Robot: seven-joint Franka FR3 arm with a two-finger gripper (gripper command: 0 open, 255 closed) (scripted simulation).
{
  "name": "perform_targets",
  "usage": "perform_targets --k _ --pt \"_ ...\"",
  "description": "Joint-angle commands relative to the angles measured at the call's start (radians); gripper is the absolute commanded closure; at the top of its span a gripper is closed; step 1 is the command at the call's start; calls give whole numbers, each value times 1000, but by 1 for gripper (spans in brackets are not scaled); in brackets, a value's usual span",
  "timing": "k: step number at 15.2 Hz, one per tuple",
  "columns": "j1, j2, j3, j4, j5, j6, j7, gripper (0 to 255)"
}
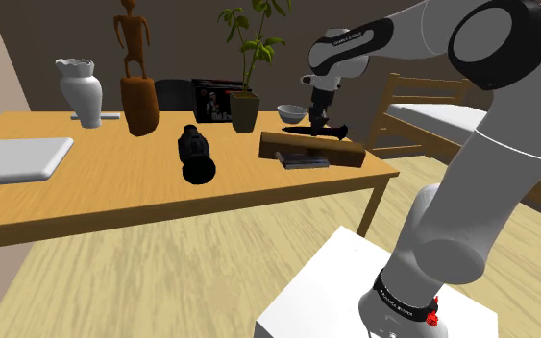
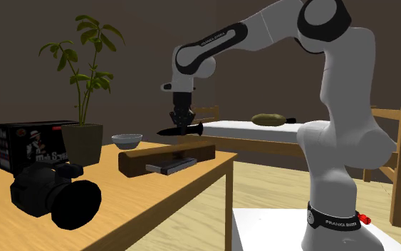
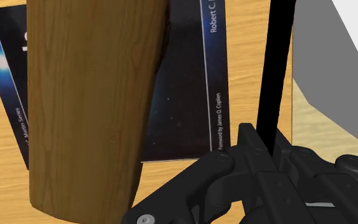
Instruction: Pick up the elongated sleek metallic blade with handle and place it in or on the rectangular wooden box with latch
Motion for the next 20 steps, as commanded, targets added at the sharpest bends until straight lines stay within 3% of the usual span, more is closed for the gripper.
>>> perform_targets --k 1,6,9,12,16,20 --pt "1 -4 2 24 -2 -27 3 255" --pt "3 -15 7 80 -8 -93 9 255" --pt "-19 125 -46 215 85 -120 -95 255" --pt "-75 278 -76 368 194 -167 -196 255" --pt "-208 485 -70 613 331 -261 -298 255" --pt "-218 502 -62 597 342 -231 -308 255"
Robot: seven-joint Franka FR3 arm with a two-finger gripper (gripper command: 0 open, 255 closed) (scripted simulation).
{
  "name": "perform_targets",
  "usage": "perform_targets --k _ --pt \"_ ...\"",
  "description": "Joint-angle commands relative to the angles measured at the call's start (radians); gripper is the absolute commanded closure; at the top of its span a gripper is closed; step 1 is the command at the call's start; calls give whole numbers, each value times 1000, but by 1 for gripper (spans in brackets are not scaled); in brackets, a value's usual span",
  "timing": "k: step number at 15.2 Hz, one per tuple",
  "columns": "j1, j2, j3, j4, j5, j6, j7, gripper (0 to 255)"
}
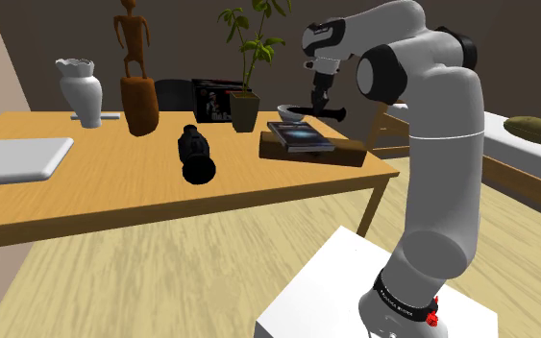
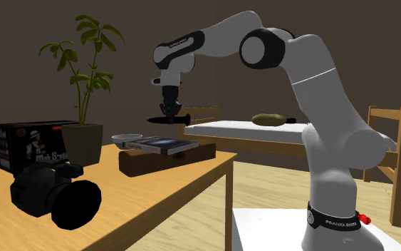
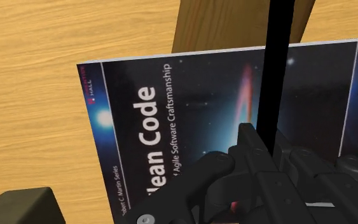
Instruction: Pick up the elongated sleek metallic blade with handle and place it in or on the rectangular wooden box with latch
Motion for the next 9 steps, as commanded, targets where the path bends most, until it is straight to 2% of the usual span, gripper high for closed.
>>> perform_targets --k 1,9 --pt "0 6 2 -19 5 24 -5 255" --pt "12 14 9 -118 15 127 -17 255"
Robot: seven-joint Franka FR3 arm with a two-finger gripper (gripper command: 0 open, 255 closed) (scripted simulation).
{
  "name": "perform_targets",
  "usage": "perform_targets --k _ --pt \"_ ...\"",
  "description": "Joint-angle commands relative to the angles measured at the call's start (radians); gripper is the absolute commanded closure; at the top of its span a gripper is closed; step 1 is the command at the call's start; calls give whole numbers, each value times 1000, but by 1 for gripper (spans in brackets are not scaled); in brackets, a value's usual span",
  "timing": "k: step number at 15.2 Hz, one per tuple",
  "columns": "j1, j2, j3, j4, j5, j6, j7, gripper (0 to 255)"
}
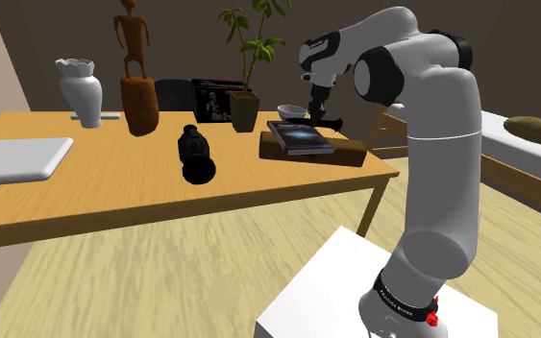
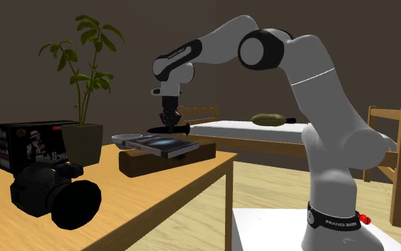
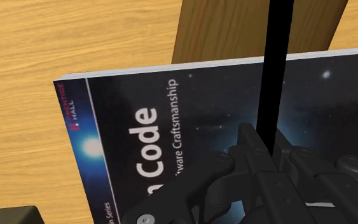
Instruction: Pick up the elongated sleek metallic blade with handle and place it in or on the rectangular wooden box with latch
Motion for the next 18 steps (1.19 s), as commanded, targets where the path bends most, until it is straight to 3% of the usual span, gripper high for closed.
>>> perform_targets --k 1,11,12,18 --pt "4 0 1 -28 2 28 -4 255" --pt "5 6 4 -52 8 55 -9 255" --pt "5 6 4 -52 8 55 -9 0" --pt "3 -1 1 -26 2 25 -4 0"
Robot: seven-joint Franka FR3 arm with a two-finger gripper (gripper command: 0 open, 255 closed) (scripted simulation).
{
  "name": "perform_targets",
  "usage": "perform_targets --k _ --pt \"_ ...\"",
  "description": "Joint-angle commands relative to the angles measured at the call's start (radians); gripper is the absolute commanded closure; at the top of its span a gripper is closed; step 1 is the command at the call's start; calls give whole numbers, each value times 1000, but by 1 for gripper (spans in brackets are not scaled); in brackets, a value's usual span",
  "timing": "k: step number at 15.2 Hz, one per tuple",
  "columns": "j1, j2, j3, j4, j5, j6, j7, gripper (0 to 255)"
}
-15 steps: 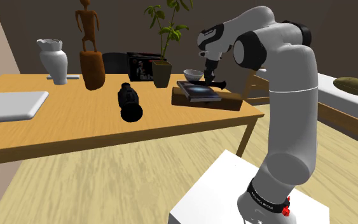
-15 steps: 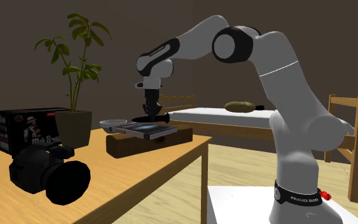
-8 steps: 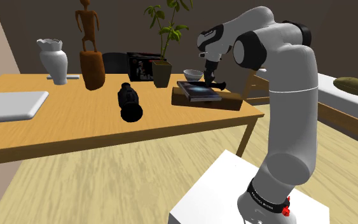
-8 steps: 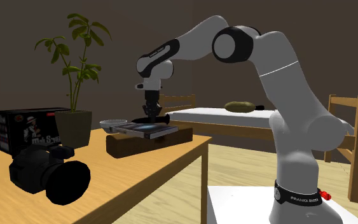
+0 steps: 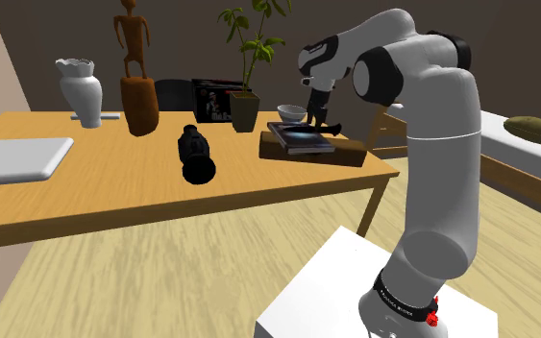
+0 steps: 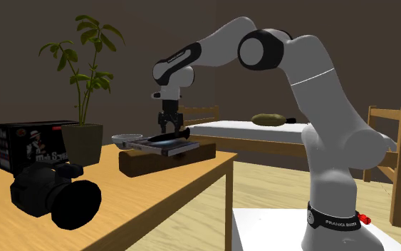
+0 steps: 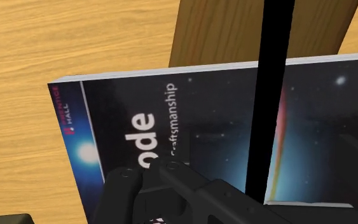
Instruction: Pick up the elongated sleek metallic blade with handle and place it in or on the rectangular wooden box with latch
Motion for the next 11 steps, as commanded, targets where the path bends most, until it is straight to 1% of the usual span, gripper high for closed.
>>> perform_targets --k 1,3,11 --pt "-3 -10 -5 39 -9 -46 6 0" --pt "-11 -15 -9 94 -15 -104 12 0" --pt "-10 -15 -9 94 -15 -104 12 0"
